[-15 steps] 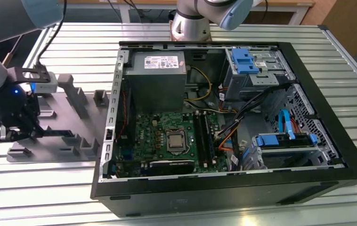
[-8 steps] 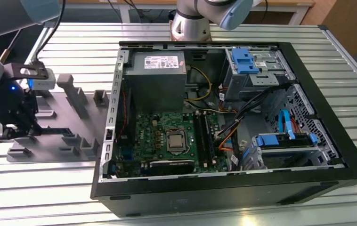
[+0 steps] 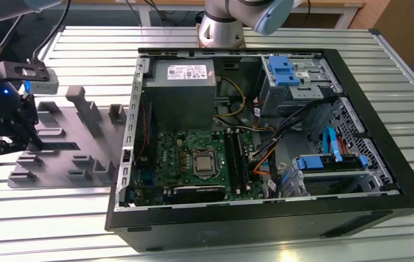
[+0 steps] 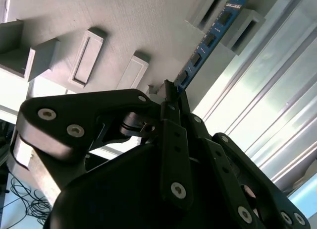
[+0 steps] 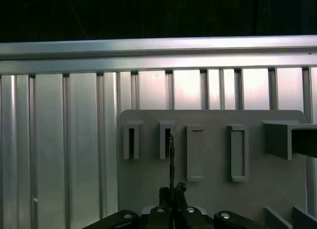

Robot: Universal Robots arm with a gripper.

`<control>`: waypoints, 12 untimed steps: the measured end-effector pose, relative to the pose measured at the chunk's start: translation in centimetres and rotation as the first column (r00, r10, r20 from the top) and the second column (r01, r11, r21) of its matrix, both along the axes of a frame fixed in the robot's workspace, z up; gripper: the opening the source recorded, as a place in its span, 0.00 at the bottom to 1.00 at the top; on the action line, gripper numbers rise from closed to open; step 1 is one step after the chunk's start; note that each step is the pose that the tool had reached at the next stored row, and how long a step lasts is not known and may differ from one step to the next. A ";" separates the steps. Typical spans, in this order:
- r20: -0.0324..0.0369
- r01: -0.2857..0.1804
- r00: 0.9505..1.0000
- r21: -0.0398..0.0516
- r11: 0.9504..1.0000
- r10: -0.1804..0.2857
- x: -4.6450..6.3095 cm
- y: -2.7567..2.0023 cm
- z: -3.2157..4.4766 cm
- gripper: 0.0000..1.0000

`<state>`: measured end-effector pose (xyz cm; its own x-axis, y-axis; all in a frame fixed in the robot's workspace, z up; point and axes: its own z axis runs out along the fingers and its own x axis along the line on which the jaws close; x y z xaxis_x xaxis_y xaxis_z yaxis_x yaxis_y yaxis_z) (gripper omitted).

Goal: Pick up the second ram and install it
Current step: 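Pick up the second ram and move it above second insertion slot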

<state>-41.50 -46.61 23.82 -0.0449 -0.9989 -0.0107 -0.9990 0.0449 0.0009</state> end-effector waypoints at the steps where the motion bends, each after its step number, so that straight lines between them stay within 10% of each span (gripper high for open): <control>1: 0.000 0.000 1.000 0.000 1.000 0.000 0.0 0.00 0.23 0.14; 12: 0.000 0.000 1.000 0.000 1.000 0.000 0.0 0.01 1.97 0.14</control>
